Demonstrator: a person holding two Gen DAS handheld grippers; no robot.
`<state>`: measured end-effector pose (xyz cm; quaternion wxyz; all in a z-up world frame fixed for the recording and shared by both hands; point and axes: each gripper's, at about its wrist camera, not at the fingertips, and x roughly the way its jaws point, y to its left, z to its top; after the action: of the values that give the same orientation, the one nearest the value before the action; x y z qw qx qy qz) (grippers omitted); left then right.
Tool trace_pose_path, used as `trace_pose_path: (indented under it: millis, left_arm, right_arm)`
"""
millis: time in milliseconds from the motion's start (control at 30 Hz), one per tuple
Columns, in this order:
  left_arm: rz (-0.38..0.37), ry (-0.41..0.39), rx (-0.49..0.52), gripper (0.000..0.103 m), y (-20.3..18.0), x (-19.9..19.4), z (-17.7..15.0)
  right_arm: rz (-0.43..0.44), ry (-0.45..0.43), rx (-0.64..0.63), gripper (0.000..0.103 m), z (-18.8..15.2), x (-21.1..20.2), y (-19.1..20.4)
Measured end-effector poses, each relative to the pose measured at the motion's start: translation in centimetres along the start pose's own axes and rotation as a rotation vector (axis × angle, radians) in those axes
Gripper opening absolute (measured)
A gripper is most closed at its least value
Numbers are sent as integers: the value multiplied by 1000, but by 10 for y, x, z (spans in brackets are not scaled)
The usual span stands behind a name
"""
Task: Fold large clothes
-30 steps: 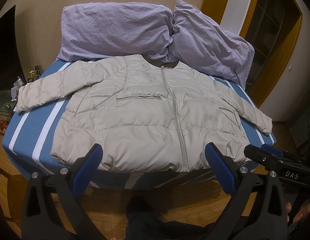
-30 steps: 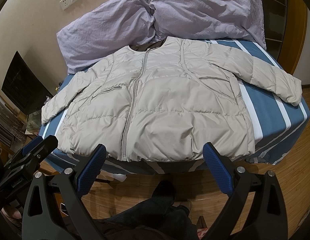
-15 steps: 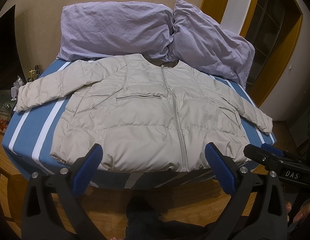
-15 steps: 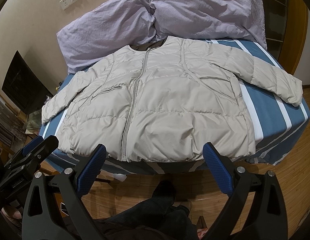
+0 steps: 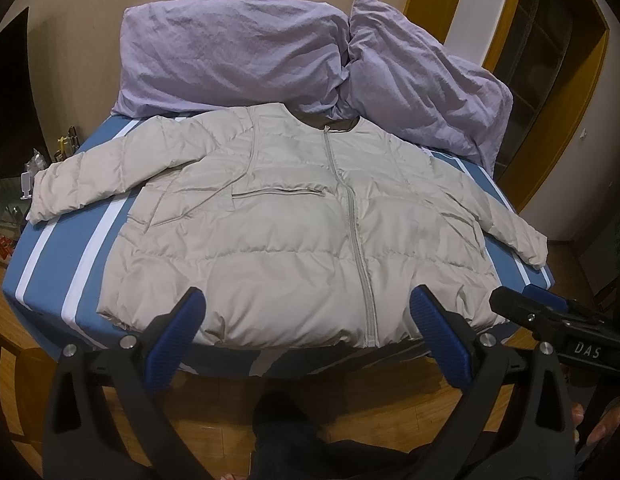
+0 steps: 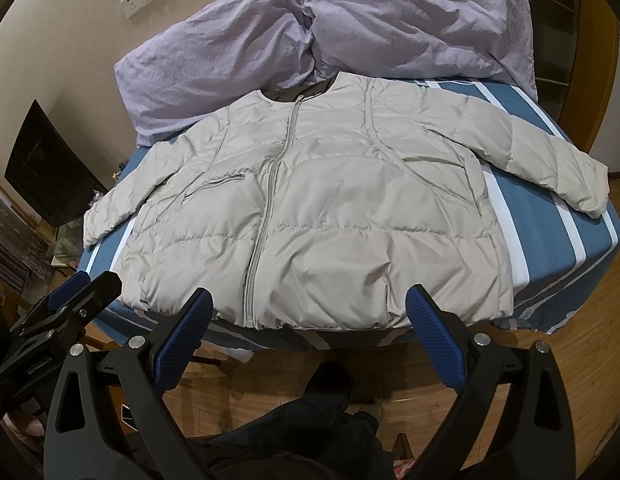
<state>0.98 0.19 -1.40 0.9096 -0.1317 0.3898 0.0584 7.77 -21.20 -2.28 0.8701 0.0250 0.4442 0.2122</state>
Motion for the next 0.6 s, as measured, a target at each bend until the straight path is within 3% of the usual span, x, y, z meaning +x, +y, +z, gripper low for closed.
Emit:
trace_pose_path:
  millis: [333,600]
  left_arm:
    - [13,30,-7,101,2,18,21]
    - [84,43,-18,101,12,53,47]
  right_arm:
    - [10,2,26,99,22,12,-11]
    - [-44,-36,190,99,65,36,-82]
